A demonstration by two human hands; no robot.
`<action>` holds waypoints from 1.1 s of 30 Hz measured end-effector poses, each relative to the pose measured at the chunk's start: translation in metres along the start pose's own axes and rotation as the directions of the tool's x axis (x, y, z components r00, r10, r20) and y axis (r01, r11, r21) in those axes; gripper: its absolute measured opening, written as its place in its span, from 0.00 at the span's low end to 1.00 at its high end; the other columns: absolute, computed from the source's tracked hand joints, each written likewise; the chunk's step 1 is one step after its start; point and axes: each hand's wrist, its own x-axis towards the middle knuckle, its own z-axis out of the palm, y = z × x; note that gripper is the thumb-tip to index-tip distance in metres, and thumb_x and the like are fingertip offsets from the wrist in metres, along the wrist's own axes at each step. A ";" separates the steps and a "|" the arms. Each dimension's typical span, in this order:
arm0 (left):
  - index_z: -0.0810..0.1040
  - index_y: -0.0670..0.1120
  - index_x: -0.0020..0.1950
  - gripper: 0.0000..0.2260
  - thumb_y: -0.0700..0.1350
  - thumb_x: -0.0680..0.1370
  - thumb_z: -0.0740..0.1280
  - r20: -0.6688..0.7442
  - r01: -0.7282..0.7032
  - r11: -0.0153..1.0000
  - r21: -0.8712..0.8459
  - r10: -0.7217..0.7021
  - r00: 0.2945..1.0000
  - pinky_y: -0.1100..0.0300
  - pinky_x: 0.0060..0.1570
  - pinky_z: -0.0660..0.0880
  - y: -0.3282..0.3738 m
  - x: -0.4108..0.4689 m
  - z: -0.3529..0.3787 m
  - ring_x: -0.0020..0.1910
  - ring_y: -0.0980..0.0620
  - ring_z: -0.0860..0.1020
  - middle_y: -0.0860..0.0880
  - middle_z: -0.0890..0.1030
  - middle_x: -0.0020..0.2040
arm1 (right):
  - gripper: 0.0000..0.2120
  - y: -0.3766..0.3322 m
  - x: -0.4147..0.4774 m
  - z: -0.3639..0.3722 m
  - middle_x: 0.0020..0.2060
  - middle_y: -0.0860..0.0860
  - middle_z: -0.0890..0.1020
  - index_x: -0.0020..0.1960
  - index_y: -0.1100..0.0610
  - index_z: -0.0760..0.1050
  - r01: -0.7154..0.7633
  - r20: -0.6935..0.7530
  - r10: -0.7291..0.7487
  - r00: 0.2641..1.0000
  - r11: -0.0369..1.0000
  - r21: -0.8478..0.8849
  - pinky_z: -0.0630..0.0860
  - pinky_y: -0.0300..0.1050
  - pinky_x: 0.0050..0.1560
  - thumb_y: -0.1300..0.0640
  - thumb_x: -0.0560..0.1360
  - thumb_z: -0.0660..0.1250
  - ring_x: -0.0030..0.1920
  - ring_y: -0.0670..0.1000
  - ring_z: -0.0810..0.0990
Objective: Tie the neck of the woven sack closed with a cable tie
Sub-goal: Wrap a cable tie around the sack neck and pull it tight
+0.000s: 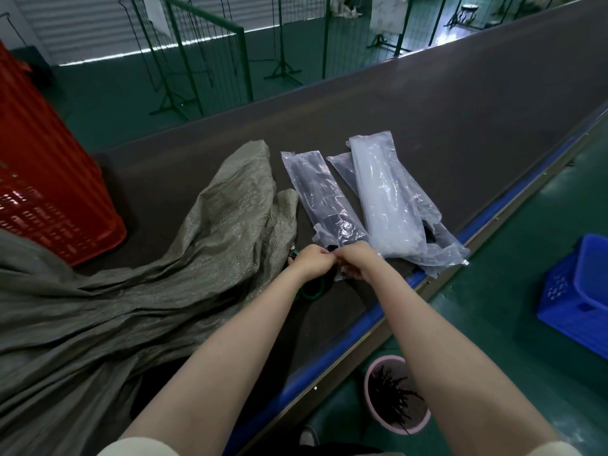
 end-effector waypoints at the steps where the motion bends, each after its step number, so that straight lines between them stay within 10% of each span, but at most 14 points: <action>1: 0.78 0.46 0.35 0.10 0.52 0.69 0.63 -0.013 0.025 0.999 -0.046 -0.025 1.000 0.48 0.65 0.69 0.002 -0.003 -0.002 0.58 0.39 0.77 0.38 0.82 0.53 | 0.11 0.000 -0.003 -0.001 0.27 0.53 0.71 0.32 0.59 0.68 -0.008 0.025 0.008 1.000 1.000 -0.008 0.63 0.29 0.15 0.64 0.74 0.62 0.10 0.43 0.65; 4: 0.78 0.42 0.49 0.12 0.47 0.73 0.60 -0.038 0.102 0.980 -0.173 -0.110 0.993 0.59 0.48 0.71 0.007 -0.006 -0.007 0.52 0.44 0.77 0.42 0.80 0.53 | 0.10 0.002 -0.009 -0.005 0.26 0.49 0.73 0.32 0.55 0.70 -0.087 0.175 0.104 0.979 0.991 -0.102 0.59 0.35 0.24 0.58 0.72 0.63 0.21 0.44 0.69; 7: 0.77 0.38 0.60 0.19 0.49 0.76 0.59 -0.105 0.133 0.977 -0.169 -0.152 0.983 0.56 0.56 0.72 0.009 -0.004 -0.013 0.59 0.41 0.76 0.40 0.78 0.60 | 0.07 0.006 -0.013 -0.007 0.28 0.47 0.79 0.37 0.54 0.74 -0.076 0.344 0.125 0.931 0.985 -0.152 0.58 0.33 0.27 0.57 0.74 0.64 0.26 0.43 0.68; 11: 0.82 0.43 0.46 0.09 0.47 0.74 0.65 -0.098 0.094 0.994 0.056 -0.088 0.991 0.57 0.41 0.73 0.007 -0.010 -0.032 0.44 0.47 0.77 0.46 0.80 0.43 | 0.05 0.006 -0.023 -0.007 0.37 0.46 0.84 0.43 0.53 0.77 -0.040 0.469 0.082 0.879 0.994 -0.099 0.62 0.34 0.32 0.57 0.75 0.63 0.32 0.43 0.72; 16: 0.77 0.52 0.40 0.11 0.52 0.79 0.60 0.394 0.150 0.945 0.290 -0.260 0.881 0.64 0.32 0.61 -0.015 -0.039 -0.069 0.32 0.57 0.66 0.53 0.70 0.35 | 0.09 0.008 -0.022 0.018 0.40 0.51 0.79 0.42 0.54 0.70 -0.076 0.336 0.036 0.941 0.991 0.108 0.65 0.36 0.29 0.53 0.78 0.55 0.32 0.45 0.75; 21: 0.77 0.53 0.41 0.09 0.50 0.79 0.60 0.533 0.077 0.865 0.497 -0.374 0.759 0.67 0.34 0.63 -0.032 -0.075 -0.084 0.34 0.60 0.69 0.55 0.73 0.37 | 0.15 0.014 -0.019 0.059 0.27 0.55 0.72 0.34 0.61 0.67 -0.099 0.154 0.037 0.987 0.902 0.421 0.56 0.29 0.13 0.62 0.79 0.54 0.10 0.42 0.64; 26: 0.80 0.45 0.56 0.13 0.45 0.72 0.71 0.123 0.032 0.900 0.435 -0.095 0.988 0.62 0.40 0.72 -0.042 -0.100 -0.123 0.45 0.53 0.76 0.50 0.78 0.48 | 0.14 0.020 -0.039 0.088 0.10 0.49 0.71 0.34 0.61 0.69 -0.062 0.133 0.017 0.991 0.940 0.337 0.57 0.27 0.13 0.60 0.78 0.58 0.10 0.44 0.67; 29: 0.77 0.49 0.52 0.14 0.46 0.68 0.72 -0.339 -0.078 0.912 0.404 0.228 0.913 0.57 0.51 0.75 -0.043 -0.123 -0.154 0.55 0.49 0.77 0.50 0.77 0.52 | 0.12 0.027 -0.059 0.113 0.13 0.48 0.75 0.34 0.58 0.71 0.011 0.155 -0.054 0.986 0.964 0.264 0.59 0.27 0.15 0.57 0.76 0.61 0.12 0.43 0.70; 33: 0.45 0.47 0.76 0.55 0.62 0.61 0.75 -0.266 0.211 0.589 0.780 0.007 0.964 0.44 0.72 0.55 -0.059 -0.142 -0.171 0.74 0.35 0.54 0.37 0.56 0.75 | 0.12 0.040 -0.079 0.145 0.27 0.53 0.78 0.34 0.57 0.73 0.144 0.140 -0.179 0.974 0.963 0.230 0.62 0.31 0.15 0.58 0.76 0.61 0.14 0.43 0.72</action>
